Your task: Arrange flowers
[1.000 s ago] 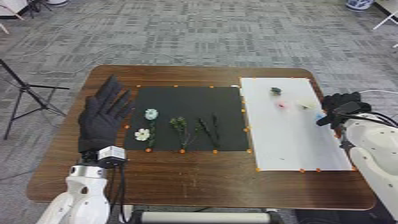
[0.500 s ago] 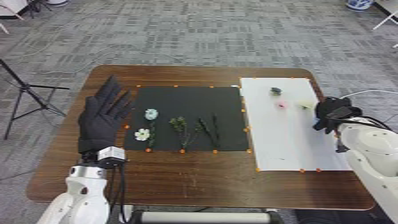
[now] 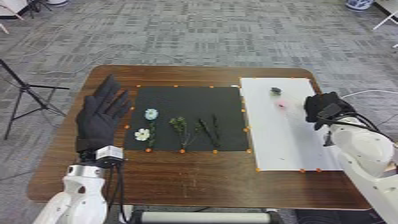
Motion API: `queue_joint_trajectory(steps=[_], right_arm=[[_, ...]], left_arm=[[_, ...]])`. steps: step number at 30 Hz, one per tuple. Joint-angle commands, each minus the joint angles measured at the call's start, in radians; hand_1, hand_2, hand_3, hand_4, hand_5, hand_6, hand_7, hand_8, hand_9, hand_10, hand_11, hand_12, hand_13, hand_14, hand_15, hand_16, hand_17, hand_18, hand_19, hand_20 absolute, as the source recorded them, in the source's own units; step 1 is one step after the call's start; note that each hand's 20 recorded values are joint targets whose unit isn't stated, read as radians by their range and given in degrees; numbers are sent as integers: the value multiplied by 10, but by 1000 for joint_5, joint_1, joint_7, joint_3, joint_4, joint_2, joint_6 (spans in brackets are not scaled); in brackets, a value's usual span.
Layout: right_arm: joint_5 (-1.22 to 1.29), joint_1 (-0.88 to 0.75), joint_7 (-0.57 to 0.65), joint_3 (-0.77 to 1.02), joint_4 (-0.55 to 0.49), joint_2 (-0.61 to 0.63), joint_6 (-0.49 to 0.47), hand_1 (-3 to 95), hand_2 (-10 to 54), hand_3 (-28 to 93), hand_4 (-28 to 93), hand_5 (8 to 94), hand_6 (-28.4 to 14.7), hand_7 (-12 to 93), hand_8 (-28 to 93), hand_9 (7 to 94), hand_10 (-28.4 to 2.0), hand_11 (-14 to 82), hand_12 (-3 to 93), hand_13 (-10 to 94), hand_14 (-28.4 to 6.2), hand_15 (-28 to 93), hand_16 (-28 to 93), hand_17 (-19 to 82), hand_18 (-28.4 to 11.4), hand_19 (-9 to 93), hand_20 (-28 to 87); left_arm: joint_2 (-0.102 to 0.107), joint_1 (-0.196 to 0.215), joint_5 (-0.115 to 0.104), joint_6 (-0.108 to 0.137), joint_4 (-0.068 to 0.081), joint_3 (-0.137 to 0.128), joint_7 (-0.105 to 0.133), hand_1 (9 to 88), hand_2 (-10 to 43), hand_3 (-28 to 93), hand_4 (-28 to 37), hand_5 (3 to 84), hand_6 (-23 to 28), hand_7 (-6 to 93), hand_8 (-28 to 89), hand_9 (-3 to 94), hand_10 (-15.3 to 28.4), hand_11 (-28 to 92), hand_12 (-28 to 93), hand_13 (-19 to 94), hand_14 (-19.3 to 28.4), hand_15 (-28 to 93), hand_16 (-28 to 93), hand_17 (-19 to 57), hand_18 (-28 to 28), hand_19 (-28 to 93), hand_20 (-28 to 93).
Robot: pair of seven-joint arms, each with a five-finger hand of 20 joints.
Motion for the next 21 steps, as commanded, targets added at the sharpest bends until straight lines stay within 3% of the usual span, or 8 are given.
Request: queue_joint_trajectory(steps=[1,3,6,14,17,21], right_arm=[[24,281,-56,-200,-21,-82,85,489,-95,809,-283,785,53,334,12,912,-29,87,406,709,-43,790,304,272,-189,783,519],[26,352,-70,-275,-4,-140,94,489,-95,808,-283,786,53,332,16,912,-29,87,407,710,-43,790,305,271,-188,783,518],[5,445,-89,-381,40,-249,114,489,-95,807,-283,785,53,329,17,913,-30,85,406,710,-43,790,306,271,-188,783,518],[-73,520,-95,-557,155,-490,140,486,-95,813,-283,785,54,331,22,914,-29,83,401,711,-44,794,309,272,-187,784,518],[-96,506,-80,-582,188,-540,133,484,-95,818,-283,785,53,330,22,914,-28,82,399,713,-45,798,310,271,-188,786,519],[-122,485,-64,-593,219,-576,120,483,-95,822,-283,785,53,332,21,914,-28,82,398,714,-45,800,310,272,-188,787,519]], left_arm=[[64,-14,-4,10,-14,-27,-2,227,-13,605,-275,266,2,156,-86,214,98,105,161,189,135,81,70,-120,198,404,75],[68,-30,-1,10,-6,-28,-18,227,-13,605,-275,266,3,156,-86,214,98,105,162,190,136,81,71,-120,198,405,75],[83,-54,11,15,1,-24,-22,228,-13,605,-275,266,3,155,-86,214,98,105,161,189,136,82,71,-120,198,404,75],[107,-153,8,-3,30,15,-2,228,-13,605,-274,266,3,154,-86,214,98,107,162,190,135,80,70,-119,198,403,74],[115,-199,6,-9,40,40,8,228,-13,605,-273,267,3,155,-86,214,98,107,161,190,135,80,70,-118,197,403,74],[124,-293,11,-50,69,98,6,228,-14,606,-273,269,3,155,-86,217,98,107,160,191,136,81,70,-113,193,400,72]])
